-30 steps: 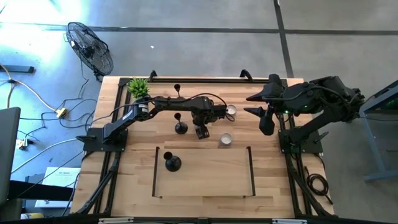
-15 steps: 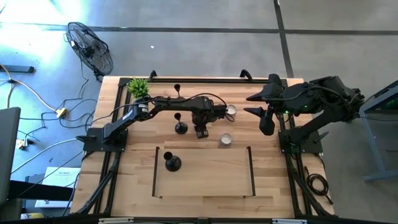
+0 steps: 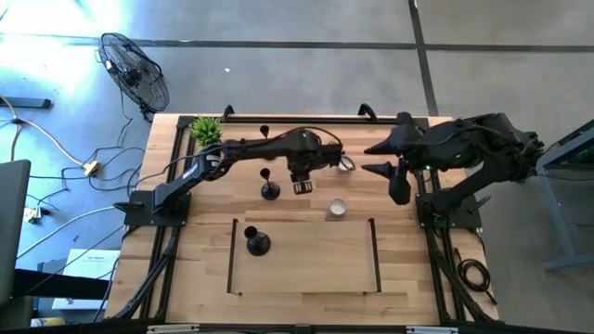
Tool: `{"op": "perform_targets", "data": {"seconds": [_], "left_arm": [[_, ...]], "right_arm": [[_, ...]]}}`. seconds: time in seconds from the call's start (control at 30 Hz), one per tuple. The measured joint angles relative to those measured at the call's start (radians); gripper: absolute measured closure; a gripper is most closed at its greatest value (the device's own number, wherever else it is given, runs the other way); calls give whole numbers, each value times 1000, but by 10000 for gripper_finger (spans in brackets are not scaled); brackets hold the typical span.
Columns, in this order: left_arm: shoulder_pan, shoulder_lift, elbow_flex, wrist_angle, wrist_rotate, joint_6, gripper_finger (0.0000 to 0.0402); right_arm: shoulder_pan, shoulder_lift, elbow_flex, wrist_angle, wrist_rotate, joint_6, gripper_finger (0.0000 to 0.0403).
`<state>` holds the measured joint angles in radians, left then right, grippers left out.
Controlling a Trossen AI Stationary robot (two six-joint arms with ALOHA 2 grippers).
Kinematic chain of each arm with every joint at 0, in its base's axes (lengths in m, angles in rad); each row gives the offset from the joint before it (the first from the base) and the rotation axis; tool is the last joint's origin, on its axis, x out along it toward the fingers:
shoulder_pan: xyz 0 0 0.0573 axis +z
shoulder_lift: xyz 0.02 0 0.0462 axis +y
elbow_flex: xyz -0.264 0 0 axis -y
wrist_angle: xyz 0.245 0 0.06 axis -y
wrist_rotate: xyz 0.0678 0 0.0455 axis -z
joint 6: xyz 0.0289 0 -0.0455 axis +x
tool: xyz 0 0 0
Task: Pick & Place candle stick holders
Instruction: Put the red scented candle on the shelf
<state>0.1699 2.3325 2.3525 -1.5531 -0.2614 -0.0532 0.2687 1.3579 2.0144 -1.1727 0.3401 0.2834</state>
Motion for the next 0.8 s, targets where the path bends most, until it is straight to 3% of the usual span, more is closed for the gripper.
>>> {"op": "perform_targets", "data": {"seconds": [0.13,0.33,0.43,0.7,0.8], "left_arm": [[0,-86,-31,-1,-60,6,270],[1,-189,1,-19,-216,-4,270],[-14,-248,3,-11,-339,25,270],[-75,-382,5,44,-677,131,270],[-111,-421,4,104,-777,193,270]], "right_arm": [[8,-25,0,178,-152,-21,238],[61,-134,1,382,-164,-23,238],[95,-182,1,387,-55,-41,238],[125,-264,1,204,413,33,238],[125,-269,1,144,507,54,238]]}}
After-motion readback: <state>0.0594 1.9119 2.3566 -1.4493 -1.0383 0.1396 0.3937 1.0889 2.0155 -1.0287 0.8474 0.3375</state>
